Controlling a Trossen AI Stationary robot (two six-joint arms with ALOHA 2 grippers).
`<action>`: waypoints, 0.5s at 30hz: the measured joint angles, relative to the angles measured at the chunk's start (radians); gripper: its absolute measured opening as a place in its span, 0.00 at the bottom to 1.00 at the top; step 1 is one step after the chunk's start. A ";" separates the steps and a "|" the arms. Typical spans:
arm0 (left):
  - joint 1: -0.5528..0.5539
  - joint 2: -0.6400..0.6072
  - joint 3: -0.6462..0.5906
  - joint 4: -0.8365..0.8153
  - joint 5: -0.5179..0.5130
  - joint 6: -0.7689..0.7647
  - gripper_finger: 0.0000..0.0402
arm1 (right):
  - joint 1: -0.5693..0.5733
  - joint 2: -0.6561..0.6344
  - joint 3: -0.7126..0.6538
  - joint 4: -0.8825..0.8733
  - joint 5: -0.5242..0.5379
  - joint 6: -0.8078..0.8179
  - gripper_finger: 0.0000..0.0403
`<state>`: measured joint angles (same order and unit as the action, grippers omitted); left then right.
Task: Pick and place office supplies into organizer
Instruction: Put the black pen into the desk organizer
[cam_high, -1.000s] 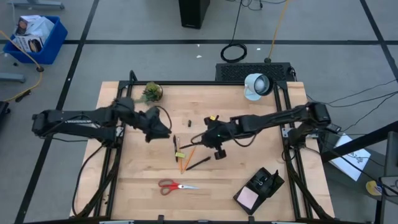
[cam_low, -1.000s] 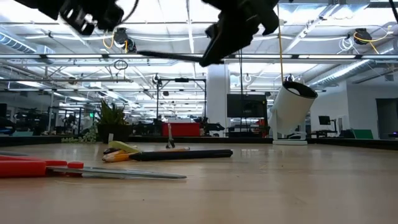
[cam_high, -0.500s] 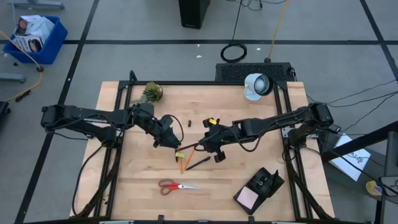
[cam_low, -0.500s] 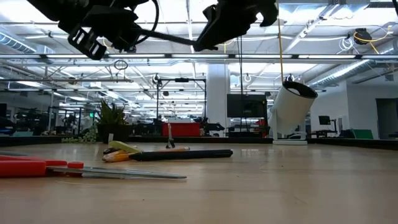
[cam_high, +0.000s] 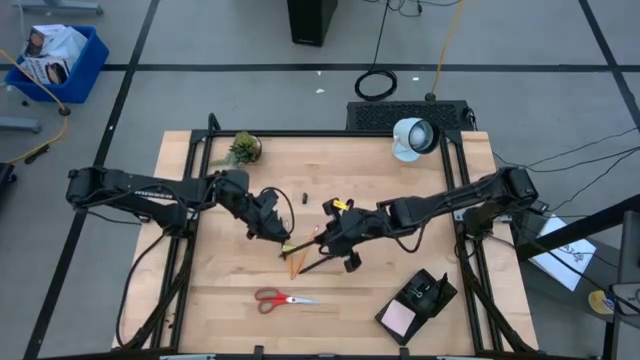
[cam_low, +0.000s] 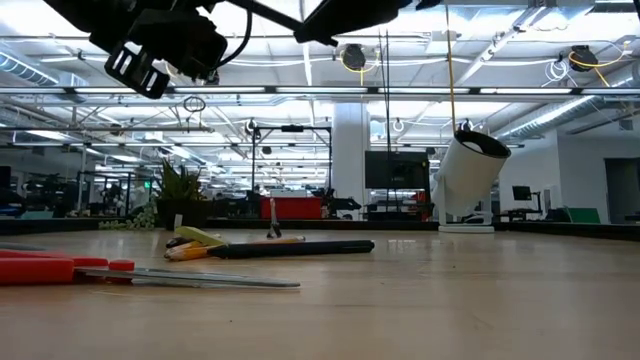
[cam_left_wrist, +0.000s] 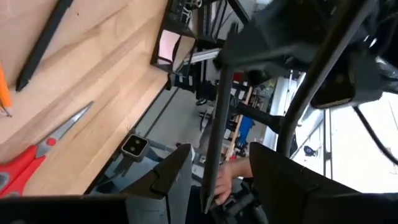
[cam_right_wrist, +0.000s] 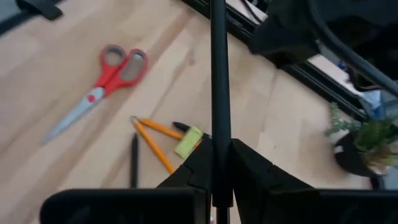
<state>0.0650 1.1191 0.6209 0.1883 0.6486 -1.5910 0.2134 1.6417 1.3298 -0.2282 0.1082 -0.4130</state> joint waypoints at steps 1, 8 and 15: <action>-0.004 0.000 0.000 0.005 -0.003 -0.001 0.41 | -0.005 0.000 0.000 0.001 0.000 -0.008 0.07; -0.031 0.000 0.000 0.049 -0.051 -0.019 0.41 | -0.040 0.001 0.000 0.055 -0.003 -0.015 0.08; -0.043 0.000 0.000 0.050 -0.055 -0.020 0.41 | -0.062 0.002 0.000 0.070 -0.005 -0.019 0.09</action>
<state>0.0219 1.1187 0.6209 0.2379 0.5932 -1.6112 0.1512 1.6432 1.3296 -0.1581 0.1037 -0.4316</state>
